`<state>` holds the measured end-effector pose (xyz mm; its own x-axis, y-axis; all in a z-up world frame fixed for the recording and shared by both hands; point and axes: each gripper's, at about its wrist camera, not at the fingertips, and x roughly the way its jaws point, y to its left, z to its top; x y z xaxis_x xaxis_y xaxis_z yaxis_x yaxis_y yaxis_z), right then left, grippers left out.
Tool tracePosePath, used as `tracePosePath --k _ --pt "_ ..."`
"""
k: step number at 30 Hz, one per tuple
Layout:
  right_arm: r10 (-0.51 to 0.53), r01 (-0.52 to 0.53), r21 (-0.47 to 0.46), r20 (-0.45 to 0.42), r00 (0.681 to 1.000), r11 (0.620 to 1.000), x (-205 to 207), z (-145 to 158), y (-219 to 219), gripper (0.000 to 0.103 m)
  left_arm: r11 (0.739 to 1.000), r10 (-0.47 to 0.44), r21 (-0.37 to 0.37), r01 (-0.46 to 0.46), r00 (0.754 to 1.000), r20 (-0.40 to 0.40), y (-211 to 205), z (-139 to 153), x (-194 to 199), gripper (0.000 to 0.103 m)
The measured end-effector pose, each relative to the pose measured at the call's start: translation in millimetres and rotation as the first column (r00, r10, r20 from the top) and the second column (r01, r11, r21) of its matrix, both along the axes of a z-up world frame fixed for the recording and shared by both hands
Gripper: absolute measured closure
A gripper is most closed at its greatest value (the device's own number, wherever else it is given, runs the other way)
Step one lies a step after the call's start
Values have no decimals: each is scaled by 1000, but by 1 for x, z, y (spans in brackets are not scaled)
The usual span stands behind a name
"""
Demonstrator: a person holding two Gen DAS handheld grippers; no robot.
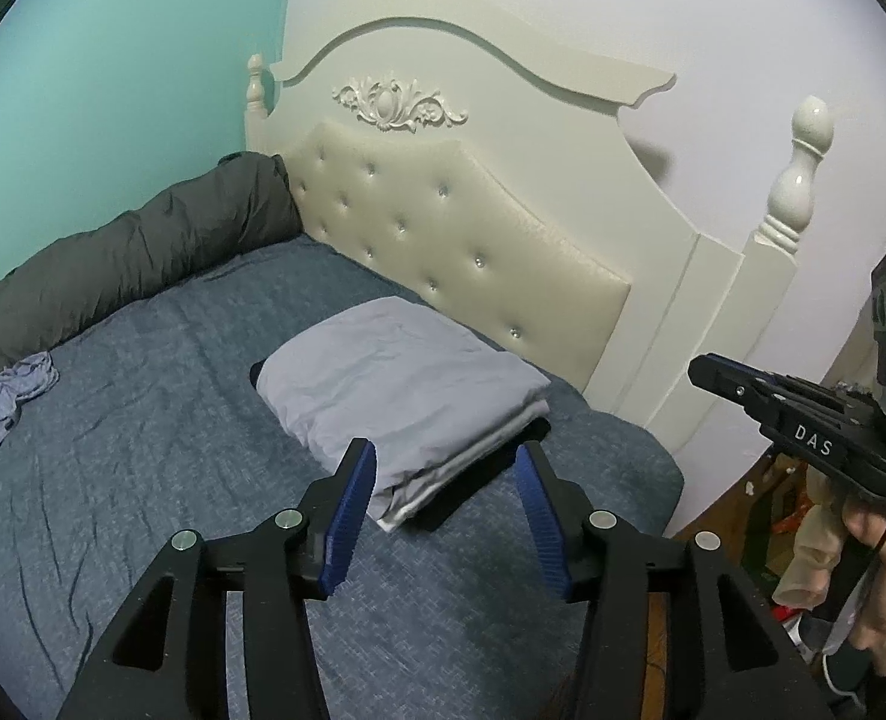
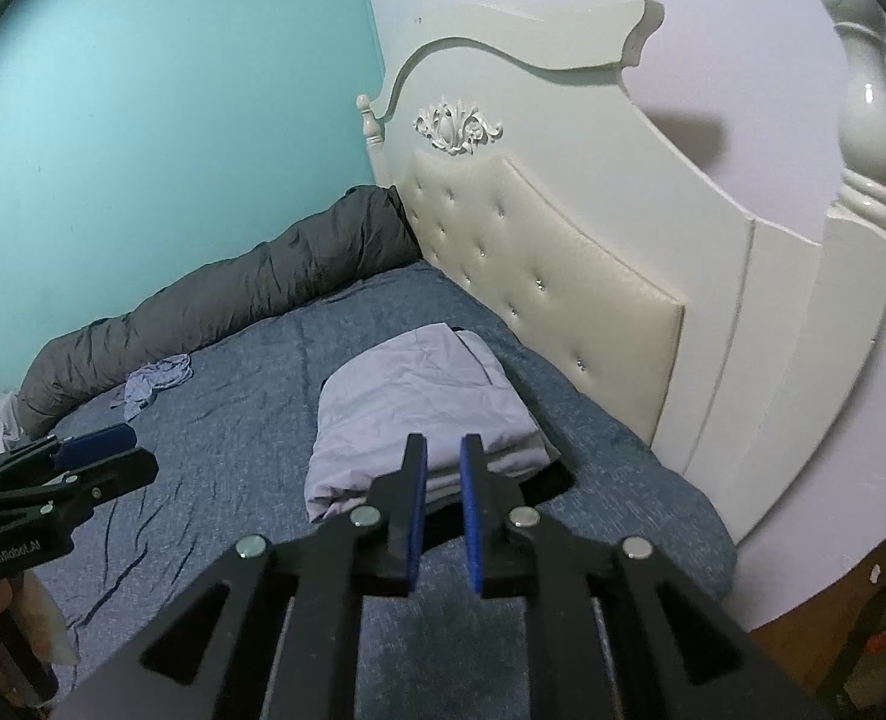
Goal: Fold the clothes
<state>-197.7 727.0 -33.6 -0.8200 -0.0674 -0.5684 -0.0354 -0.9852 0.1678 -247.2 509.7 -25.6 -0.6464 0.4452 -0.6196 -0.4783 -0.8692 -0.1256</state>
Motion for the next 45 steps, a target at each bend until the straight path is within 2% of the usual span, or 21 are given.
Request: tracePosePath --k 3,7,11,15,20,27,30,33,43,45 --pt "-9 9 -1 -9 1000 1000 13 6 -4 90 1000 -4 8 4 1000 -13 -5 5 10 49" --pt "-17 17 5 -12 1000 1000 27 8 -11 78 1000 -8 19 8 1000 -28 -12 11 25 46" --pt "-19 19 6 -15 1000 1000 41 10 -18 74 1000 -8 22 9 999 -39 -17 15 38 42" --pt "-24 25 14 -24 999 1000 56 12 -25 66 1000 -9 19 10 998 -62 -24 17 52 38" --pt "-31 32 12 -28 999 999 72 13 -31 63 1000 -8 26 10 998 -69 -33 17 64 37" --pt "-39 40 20 -42 998 999 93 12 -42 49 1000 -2 30 4 997 -82 -47 17 80 33" --pt "-46 47 19 -47 998 999 101 13 -45 42 999 3 41 1 996 -87 -53 18 86 26" --pt "-55 56 17 -54 997 998 109 13 -48 37 999 3 43 1 996 -93 -57 19 91 23" --pt "-79 82 32 -64 995 996 127 7 -61 24 999 11 44 -7 995 -99 -71 13 105 10" --pt "-90 92 34 -66 994 995 130 5 -62 22 999 15 43 -11 995 -96 -74 10 108 4"
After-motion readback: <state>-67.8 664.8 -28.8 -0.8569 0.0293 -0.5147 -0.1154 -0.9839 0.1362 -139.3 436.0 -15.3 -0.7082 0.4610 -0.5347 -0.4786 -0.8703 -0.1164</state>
